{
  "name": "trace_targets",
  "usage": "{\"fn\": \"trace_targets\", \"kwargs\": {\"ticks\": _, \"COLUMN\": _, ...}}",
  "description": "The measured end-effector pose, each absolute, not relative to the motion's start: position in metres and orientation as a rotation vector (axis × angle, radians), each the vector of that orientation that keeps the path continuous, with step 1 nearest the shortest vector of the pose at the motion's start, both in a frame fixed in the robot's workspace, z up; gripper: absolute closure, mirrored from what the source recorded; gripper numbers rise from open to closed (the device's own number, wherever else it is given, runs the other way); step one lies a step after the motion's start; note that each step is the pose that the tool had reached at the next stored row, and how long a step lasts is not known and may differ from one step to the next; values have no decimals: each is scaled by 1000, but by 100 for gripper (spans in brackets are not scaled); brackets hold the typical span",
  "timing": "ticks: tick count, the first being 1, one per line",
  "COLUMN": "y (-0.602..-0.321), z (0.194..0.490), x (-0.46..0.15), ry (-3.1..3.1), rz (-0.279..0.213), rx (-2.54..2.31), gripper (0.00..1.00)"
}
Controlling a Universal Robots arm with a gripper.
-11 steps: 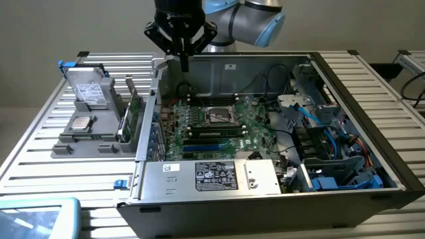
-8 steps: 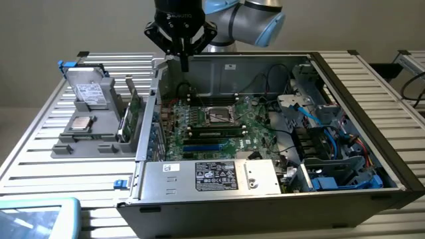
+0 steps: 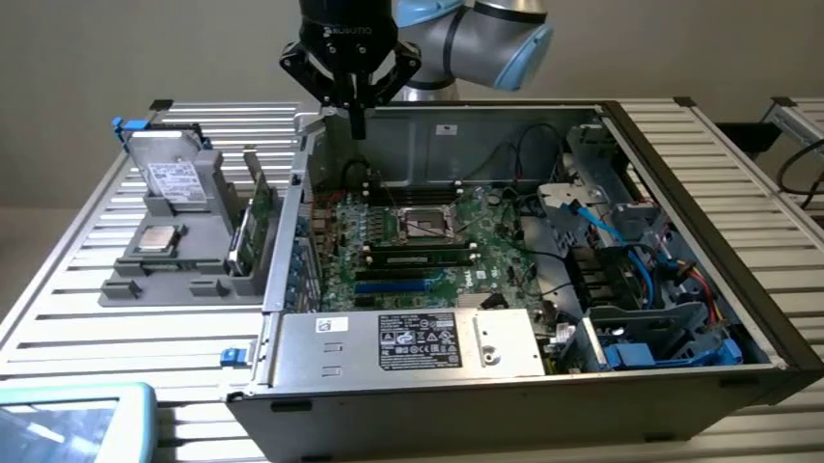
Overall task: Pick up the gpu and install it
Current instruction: 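Reach for the gpu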
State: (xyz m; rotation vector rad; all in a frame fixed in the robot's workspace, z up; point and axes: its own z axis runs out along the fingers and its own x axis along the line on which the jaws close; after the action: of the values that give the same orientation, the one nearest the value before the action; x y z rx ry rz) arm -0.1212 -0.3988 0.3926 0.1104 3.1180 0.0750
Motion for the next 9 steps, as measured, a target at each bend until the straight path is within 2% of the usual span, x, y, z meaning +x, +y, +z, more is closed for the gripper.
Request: {"fn": "trace_targets", "kwargs": {"ticks": 9, "y": -398, "z": 392, "x": -145, "ry": 3118, "rz": 75, "rx": 110, "gripper": 89}}
